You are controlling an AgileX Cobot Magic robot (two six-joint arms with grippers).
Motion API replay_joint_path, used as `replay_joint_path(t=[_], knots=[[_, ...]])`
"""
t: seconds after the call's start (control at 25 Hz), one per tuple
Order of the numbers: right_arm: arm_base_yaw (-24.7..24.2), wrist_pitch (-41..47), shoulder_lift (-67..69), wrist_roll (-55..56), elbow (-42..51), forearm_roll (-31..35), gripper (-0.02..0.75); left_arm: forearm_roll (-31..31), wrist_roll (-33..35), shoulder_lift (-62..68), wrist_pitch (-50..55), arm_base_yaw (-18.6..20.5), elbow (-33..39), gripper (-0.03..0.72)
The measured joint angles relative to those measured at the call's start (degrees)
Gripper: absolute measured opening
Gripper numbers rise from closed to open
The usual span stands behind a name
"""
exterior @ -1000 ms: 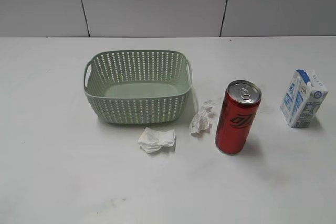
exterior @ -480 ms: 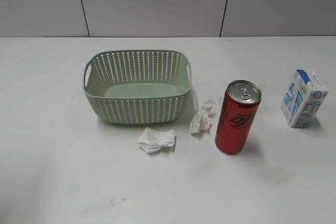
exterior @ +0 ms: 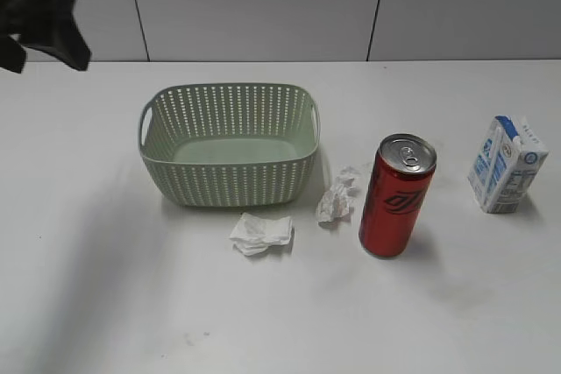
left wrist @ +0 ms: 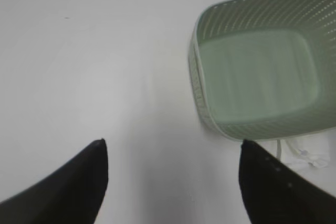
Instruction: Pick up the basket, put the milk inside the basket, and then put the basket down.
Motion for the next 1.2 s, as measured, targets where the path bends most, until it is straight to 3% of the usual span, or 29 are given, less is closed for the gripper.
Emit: replay_joint_path(t=[0.16,0.32,0.8,1.04,1.2], knots=[[0.0,0.0,0.0,0.0,0.0,0.0,0.572,4.2,-5.6,8.6,1.6,-4.7,-5.8,0.589],[0.0,0.0,0.0,0.0,0.0,0.0,0.572,5.7,-8.4,16.8,4.0,-6.6,-12.0,0.589],[0.0,0.0,0.0,0.0,0.0,0.0,0.572,5.6,-11.0,34.3,7.8,-6.7,-25.4,0.589],[0.0,0.0,0.0,0.0,0.0,0.0,0.572,4.9,-12.1,38.7,7.8,-6.7,-26.2,0.586],[0.0,0.0,0.0,0.0,0.0,0.0,0.572,4.4,-13.0,41.0,7.7,-6.7,-26.4,0.536]])
